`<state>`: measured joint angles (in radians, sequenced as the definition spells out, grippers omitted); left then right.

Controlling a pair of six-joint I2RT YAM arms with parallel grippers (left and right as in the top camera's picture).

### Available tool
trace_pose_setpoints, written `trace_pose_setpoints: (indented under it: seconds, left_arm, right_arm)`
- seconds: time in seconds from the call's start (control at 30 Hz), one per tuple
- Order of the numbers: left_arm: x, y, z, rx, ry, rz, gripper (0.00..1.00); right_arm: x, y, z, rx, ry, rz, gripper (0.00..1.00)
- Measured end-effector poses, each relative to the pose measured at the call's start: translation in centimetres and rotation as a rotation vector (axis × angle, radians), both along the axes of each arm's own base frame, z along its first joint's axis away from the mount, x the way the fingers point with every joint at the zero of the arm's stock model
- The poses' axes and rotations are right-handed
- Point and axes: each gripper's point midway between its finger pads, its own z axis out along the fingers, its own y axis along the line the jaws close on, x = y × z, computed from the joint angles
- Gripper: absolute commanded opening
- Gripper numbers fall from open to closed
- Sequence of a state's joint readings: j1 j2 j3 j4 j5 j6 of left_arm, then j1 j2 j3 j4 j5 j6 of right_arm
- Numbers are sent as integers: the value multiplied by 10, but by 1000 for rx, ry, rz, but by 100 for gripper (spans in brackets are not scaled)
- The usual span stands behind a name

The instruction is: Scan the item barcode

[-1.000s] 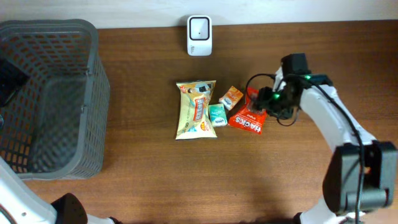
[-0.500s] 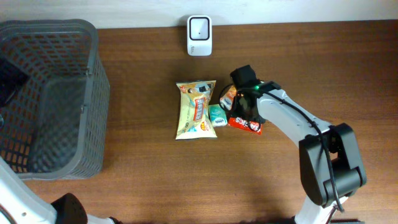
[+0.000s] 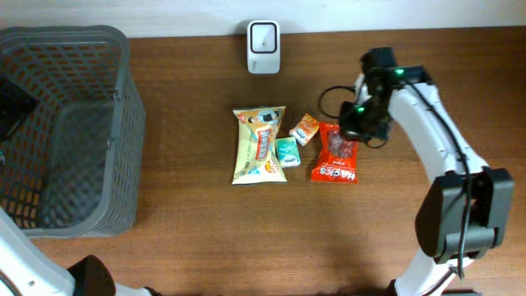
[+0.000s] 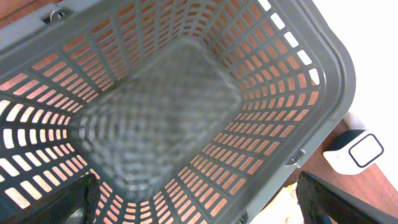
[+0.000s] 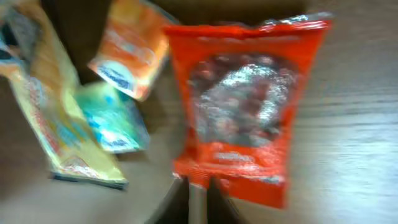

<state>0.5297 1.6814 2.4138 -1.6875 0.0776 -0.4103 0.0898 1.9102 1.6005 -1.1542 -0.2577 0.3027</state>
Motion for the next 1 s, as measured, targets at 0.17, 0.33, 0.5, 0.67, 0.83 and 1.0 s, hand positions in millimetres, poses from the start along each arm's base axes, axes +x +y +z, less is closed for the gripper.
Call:
trace_pose_setpoints:
  seconds: [0.17, 0.33, 0.5, 0.67, 0.83, 1.0]
  left_arm:
    - [0, 0, 0, 1, -1, 0, 99]
    - [0, 0, 0, 0, 0, 0, 99]
    - [0, 0, 0, 0, 0, 0, 99]
    - [0, 0, 0, 0, 0, 0, 99]
    - [0, 0, 0, 0, 0, 0, 99]
    - [0, 0, 0, 0, -1, 0, 99]
  right_arm:
    - [-7, -34, -21, 2, 32, -43, 79]
    - [-15, -4, -39, -65, 21, 75, 90]
    - [-16, 38, -47, -328, -67, 148, 89]
    - [-23, 19, -86, -545, -65, 41, 69]
    - [-23, 6, -90, -632, -47, 28, 4]
    - [-11, 29, -45, -427, 38, 59, 4]
